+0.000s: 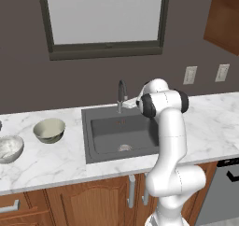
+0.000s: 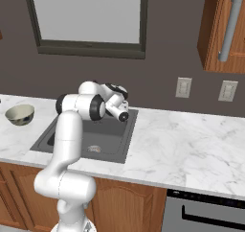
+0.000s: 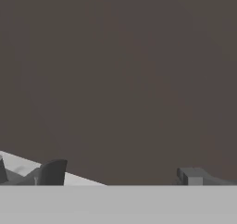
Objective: Rinse each bowl for a few seconds and place them down in the sink or on the counter.
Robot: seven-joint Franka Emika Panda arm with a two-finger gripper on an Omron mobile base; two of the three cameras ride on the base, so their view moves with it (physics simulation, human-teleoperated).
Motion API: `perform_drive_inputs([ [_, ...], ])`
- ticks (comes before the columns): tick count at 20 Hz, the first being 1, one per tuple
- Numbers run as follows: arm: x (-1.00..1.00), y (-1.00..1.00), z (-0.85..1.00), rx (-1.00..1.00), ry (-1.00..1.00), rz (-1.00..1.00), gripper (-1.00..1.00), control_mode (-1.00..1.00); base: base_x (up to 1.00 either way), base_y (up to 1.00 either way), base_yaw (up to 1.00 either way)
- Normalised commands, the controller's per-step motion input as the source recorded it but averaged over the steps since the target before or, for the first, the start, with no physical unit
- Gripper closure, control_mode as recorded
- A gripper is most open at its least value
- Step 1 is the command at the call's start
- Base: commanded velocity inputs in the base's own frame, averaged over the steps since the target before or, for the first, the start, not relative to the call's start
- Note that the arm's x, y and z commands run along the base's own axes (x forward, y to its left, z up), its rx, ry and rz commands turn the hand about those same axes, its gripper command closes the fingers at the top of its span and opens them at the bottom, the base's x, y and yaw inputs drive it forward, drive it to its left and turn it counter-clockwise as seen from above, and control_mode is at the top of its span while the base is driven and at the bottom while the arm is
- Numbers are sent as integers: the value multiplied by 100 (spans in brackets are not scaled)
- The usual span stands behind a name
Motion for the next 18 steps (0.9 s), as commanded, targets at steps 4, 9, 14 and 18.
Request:
perform_drive_inputs([
  [4,8,1,-29,0,0,0,100,-100,0,0,0],
  [9,1,0,-27,1,-2,0,100,-100,0,0,0],
  [14,0,-11,-27,2,-3,-2,100,-100,0,0,0],
  [18,0,-16,-29,2,-4,-4,100,-100,0,0,0],
])
